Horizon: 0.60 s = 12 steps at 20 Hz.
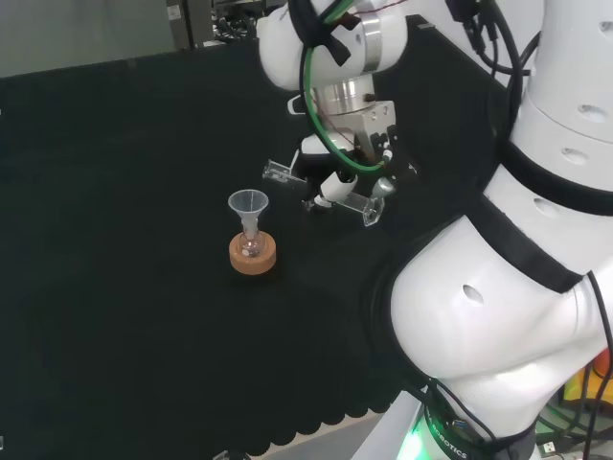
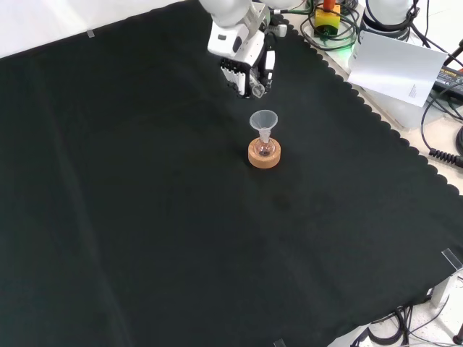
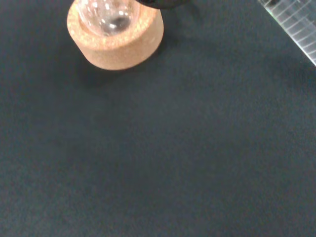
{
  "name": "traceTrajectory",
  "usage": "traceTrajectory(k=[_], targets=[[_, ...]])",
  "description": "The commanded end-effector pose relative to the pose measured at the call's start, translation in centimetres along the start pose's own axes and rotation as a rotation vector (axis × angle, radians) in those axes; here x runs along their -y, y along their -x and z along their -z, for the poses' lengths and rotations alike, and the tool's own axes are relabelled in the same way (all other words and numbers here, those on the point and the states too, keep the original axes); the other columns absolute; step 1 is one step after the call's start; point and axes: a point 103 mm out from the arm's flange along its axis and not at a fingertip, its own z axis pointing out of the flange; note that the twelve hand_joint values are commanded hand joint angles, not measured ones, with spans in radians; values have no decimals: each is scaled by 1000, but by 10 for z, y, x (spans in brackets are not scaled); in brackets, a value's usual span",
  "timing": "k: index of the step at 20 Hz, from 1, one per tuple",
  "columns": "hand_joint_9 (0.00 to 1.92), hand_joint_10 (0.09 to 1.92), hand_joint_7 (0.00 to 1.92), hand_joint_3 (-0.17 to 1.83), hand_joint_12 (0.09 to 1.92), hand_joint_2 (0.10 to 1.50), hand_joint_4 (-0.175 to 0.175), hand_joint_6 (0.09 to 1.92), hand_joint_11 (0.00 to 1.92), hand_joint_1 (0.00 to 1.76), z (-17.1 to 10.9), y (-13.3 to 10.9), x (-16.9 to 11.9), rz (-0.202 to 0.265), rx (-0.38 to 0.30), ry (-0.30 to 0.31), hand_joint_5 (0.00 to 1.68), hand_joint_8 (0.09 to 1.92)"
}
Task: Pour the water from the graduated cylinder into the round-bottom flask.
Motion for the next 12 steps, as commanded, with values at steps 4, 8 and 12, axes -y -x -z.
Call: traceTrajectory(k=[4, 8, 12], targets=[[1536, 87, 1384, -19, 654, 1144, -113, 1066, 1445, 1122, 3, -6, -3, 3, 65, -77, 963, 261], [1536, 87, 1384, -20, 654, 1144, -113, 1066, 1446, 1122, 5, -9, -3, 3, 90, -95, 963, 259], [1536, 87, 1385, -21, 654, 1145, -113, 1066, 1446, 1122, 8, -10, -4, -5, 114, -119, 963, 258]])
